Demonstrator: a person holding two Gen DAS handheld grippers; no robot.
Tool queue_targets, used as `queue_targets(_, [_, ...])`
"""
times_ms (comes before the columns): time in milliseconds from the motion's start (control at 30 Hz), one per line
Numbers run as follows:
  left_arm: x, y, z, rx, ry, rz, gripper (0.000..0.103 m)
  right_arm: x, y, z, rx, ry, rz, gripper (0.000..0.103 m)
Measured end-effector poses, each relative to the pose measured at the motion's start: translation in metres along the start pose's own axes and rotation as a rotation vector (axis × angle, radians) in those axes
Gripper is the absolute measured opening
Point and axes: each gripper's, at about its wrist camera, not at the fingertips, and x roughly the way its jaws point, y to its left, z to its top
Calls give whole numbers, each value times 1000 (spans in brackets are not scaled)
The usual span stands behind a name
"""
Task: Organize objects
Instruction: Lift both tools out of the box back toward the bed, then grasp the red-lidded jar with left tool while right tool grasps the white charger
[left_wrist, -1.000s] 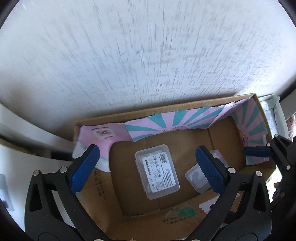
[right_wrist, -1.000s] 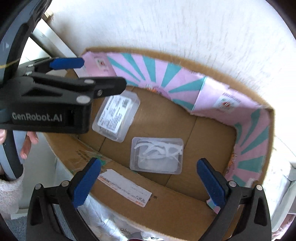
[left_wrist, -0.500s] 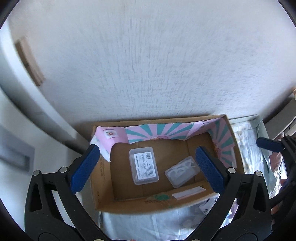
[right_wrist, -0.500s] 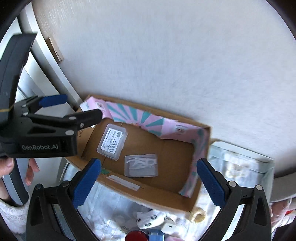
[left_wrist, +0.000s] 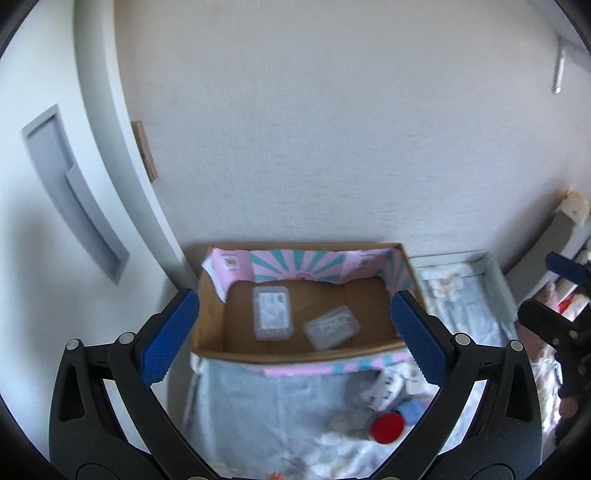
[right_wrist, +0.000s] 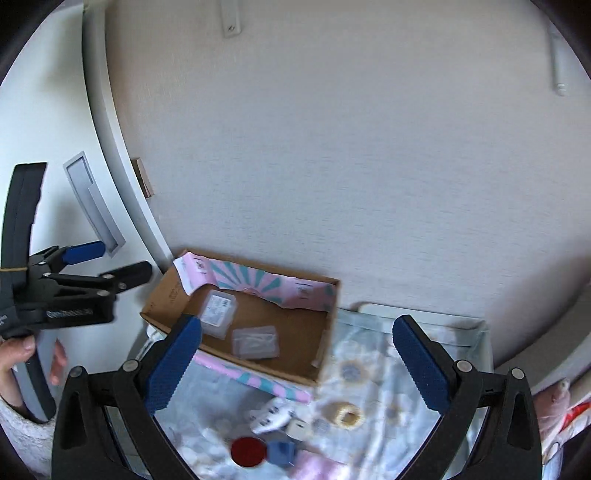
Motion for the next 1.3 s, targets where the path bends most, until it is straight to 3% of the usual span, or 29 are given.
queue_targets(433, [-24, -41, -80, 15, -24, -17, 103, -33, -36, -67, -5, -35, 80, 103])
queue_targets(633, [-9, -58, -127, 66, -23, -44, 103, -16, -38, -98, -45, -10, 102, 103])
queue_targets(900, [38, -78, -190, 159, 37, -118, 101, 33, -42, -139, -83, 69, 152, 103])
queue_targets(1067, [73, -90, -219, 202, 96, -138, 93, 69, -44, -155, -142, 127, 180, 92])
queue_targets(1300, [100, -99, -235, 223, 116, -152, 83, 107, -39, -159, -285, 189, 225, 76])
